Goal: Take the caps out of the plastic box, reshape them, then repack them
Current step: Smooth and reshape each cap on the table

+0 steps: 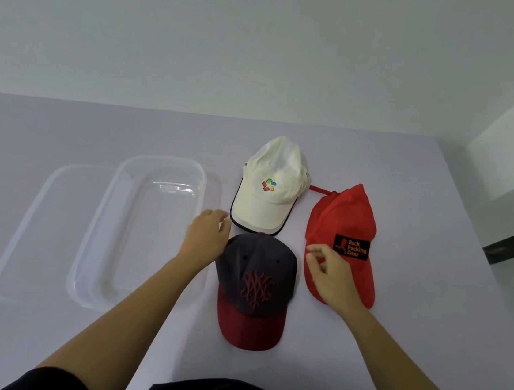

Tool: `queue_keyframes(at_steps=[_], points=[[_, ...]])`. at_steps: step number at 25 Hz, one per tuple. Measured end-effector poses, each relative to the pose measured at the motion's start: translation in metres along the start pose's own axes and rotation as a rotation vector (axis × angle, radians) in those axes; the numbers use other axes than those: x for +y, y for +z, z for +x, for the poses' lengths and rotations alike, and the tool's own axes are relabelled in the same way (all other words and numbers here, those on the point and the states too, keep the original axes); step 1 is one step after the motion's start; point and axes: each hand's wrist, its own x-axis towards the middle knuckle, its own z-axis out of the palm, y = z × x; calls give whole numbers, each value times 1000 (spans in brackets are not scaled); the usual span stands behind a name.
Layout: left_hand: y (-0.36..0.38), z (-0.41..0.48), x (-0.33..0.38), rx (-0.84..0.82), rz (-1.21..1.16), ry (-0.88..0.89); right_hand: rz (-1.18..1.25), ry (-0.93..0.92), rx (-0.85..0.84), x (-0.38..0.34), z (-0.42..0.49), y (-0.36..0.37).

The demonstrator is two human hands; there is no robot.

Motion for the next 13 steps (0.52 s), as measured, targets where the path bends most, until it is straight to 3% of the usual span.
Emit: queue_keyframes(at_steps=[2,7,10,13], points=[[5,0,9,54,-24,72,-35,-62,64,7,-9,-7],[50,-9,43,-64,-31,269,-175,-59,252,37,-14,-18],[77,-18,58,-106,107,379,-211,-36,241,47,-22,-27],[91,-38,51,-12,255,532,-258,-178,119,51,-43,-15]])
